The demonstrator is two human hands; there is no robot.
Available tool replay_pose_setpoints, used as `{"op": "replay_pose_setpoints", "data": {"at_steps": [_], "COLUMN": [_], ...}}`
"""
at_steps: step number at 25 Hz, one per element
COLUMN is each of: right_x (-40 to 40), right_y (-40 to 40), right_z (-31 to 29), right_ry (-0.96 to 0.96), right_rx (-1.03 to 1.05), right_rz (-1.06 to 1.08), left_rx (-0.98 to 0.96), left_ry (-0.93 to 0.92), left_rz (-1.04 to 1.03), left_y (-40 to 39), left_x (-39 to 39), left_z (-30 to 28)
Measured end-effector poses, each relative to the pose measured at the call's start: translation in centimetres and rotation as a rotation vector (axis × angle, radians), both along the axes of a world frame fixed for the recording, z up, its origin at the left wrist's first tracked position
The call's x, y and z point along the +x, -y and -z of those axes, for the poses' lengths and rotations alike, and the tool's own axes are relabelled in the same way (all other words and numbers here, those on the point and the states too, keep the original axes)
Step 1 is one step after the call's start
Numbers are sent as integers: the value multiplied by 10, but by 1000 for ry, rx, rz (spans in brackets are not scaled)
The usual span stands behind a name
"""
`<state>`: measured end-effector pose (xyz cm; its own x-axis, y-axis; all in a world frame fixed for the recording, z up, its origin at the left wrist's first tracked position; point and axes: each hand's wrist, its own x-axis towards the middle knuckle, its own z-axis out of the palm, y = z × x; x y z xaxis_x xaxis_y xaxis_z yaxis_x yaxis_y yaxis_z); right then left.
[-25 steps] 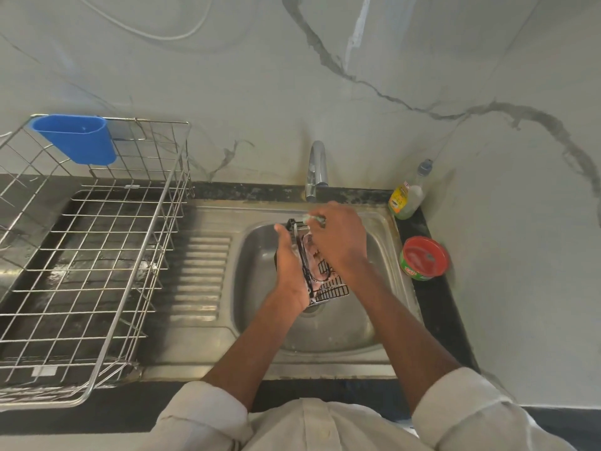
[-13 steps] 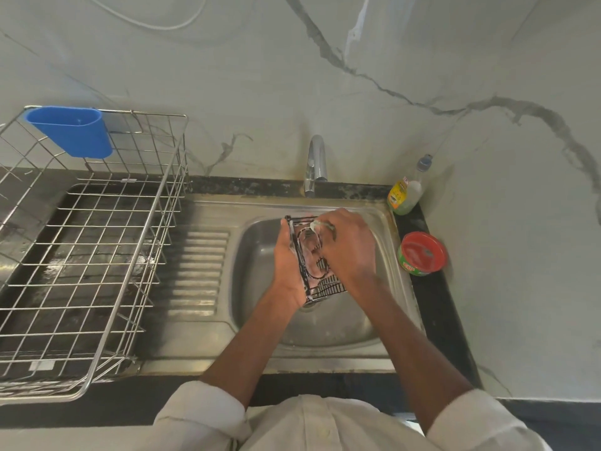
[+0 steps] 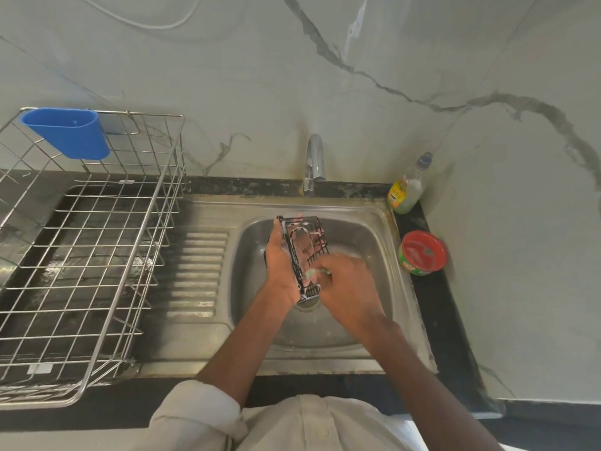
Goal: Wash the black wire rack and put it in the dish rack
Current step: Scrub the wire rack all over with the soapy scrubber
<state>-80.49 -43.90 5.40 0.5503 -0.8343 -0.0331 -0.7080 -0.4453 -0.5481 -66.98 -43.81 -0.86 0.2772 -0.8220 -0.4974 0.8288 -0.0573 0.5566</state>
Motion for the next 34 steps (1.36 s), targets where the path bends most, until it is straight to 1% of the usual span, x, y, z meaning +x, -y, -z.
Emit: {"op": "replay_pose_setpoints", "data": {"at_steps": [1,2,3,4,5,8,9,11,12,14,16,19,21,22,24,25,26,28,29,30,32,33,34], "right_x": [-1,1,7,14,21,41,44,47,48,51,52,45,44,46,41,36,29,19,20,23,33,32,27], "right_y": [5,16,26,35,41,37,35,36,38,39,45,48,43,38,31,34,43,60,64,63,56,56,61], "right_z": [-3,-5,-7,-10,-12,-10,-8,-8,-9,-10,-12,-13,-13,-12,-5,-4,-6,-13,-16,-18,-19,-19,-19], "right_ry": [61,144,225,268,292,294,275,263,280,293,276,444,523,513,401,341,283,145,127,164,247,258,251], "right_rx": [114,172,158,98,30,-61,-81,-108,-96,-83,-98,6,-47,-85,-206,-250,-259,-191,-140,-105,-125,-139,-136], "right_rz": [56,149,243,318,343,192,192,303,324,292,336,354,333,276,169,191,263,444,462,412,255,232,272], "left_rx": [14,15,9,-1,-13,-77,-80,-80,-61,-65,-110,-130,-140,-143,-124,-128,-133,-110,-87,-74,-108,-106,-110], "left_ry": [24,46,52,55,45,-32,-40,-9,13,2,-26,-33,-18,-7,4,-4,6,90,122,148,141,133,136], "left_rz": [1,25,66,101,117,131,128,149,145,151,185,200,204,209,207,222,232,260,276,291,299,284,272], "left_y": [-1,0,-1,-1,-2,-4,-4,-5,-5,-4,-4,-5,-2,-3,-5,-5,-5,-7,-7,-7,-5,-5,-4], "left_x": [-1,-1,-4,-7,-9,-14,-14,-17,-17,-18,-18,-18,-17,-17,-18,-19,-19,-20,-23,-26,-29,-29,-26], "left_z": [4,10,10,11,7,-3,-4,-6,-5,-3,-4,-9,-11,-10,-9,-10,-9,-11,-13,-12,-10,-10,-6]}}
